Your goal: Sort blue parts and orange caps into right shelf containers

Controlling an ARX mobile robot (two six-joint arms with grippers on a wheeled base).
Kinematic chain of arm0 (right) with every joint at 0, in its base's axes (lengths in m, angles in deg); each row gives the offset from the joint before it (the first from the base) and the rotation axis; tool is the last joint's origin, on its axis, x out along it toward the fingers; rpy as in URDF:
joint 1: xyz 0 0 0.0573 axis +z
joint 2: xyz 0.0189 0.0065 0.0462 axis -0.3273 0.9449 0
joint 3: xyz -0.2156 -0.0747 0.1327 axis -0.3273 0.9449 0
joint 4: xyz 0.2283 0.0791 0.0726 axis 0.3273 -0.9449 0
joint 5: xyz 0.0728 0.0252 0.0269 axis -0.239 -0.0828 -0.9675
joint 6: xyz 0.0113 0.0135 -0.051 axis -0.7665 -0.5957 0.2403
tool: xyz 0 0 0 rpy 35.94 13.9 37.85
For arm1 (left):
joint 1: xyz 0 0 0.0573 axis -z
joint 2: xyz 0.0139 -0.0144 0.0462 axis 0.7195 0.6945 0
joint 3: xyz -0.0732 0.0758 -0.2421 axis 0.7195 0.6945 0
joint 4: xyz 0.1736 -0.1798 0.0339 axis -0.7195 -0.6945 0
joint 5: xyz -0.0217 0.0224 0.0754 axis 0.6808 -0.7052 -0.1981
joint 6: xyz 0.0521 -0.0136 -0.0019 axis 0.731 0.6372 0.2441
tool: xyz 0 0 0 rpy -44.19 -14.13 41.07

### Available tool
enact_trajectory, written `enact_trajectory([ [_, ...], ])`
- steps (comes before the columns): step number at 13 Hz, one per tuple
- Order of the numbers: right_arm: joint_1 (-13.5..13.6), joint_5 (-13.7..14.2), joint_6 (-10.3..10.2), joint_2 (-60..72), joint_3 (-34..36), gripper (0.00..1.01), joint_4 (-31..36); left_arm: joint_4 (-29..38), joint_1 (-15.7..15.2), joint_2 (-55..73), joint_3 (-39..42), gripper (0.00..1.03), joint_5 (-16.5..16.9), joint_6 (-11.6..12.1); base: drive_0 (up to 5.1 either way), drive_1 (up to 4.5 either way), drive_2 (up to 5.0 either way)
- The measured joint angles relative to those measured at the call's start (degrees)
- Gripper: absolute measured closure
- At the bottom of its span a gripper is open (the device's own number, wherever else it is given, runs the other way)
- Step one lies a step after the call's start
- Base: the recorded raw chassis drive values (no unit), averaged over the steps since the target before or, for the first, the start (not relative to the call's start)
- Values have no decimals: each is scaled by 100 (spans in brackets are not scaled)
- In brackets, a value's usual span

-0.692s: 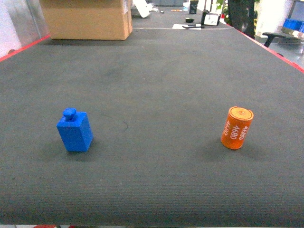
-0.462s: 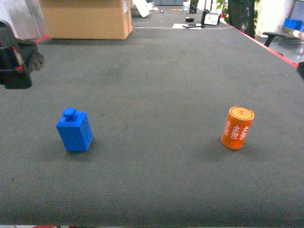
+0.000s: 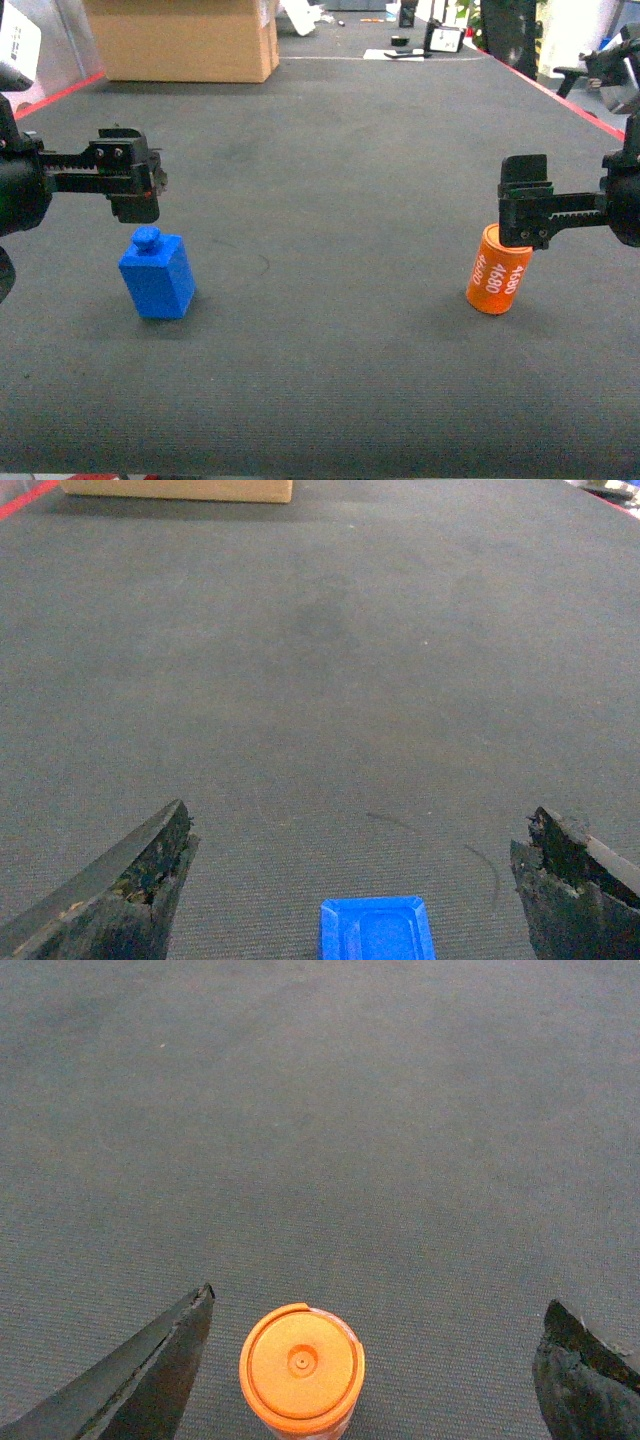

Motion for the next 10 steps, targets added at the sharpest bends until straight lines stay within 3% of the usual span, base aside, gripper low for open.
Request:
enact_trajectory([
  [10,28,57,-223,1123,-411,3,271,114,181,1126,-302,5,-15,4,0,0,0],
])
